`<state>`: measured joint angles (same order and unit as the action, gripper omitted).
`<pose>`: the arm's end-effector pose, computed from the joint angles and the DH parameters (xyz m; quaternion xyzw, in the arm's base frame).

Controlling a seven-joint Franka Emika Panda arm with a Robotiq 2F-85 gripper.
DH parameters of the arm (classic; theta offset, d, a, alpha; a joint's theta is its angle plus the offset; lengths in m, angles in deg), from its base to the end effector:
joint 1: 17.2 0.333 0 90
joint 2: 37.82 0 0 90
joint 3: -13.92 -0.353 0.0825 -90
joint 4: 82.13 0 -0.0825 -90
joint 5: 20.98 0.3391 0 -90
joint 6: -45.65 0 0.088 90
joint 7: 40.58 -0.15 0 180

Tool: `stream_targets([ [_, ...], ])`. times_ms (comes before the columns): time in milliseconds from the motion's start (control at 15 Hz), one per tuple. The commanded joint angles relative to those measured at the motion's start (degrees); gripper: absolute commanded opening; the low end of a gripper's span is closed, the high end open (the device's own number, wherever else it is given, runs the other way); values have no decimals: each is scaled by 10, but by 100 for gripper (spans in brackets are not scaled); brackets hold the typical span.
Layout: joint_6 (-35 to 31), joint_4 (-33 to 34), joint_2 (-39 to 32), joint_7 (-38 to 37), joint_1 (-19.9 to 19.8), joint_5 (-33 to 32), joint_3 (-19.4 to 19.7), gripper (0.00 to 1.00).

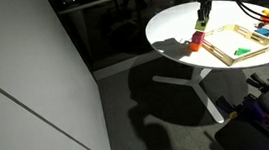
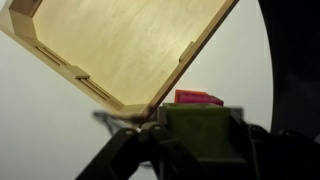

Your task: Add the yellow cube to the stack

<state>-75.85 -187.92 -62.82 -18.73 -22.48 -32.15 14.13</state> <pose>0.5940 -0.0729 0.2980 0.9736 0.1981 -0.0971 0.0581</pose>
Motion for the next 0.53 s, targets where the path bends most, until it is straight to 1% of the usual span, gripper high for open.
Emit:
stream_targets([
  [0,64,31,-4,-5,2,14,0,32],
  [200,92,43,-8,-2,2,16,-1,32],
  [467,87,52,-20,2,1,14,-2,32],
])
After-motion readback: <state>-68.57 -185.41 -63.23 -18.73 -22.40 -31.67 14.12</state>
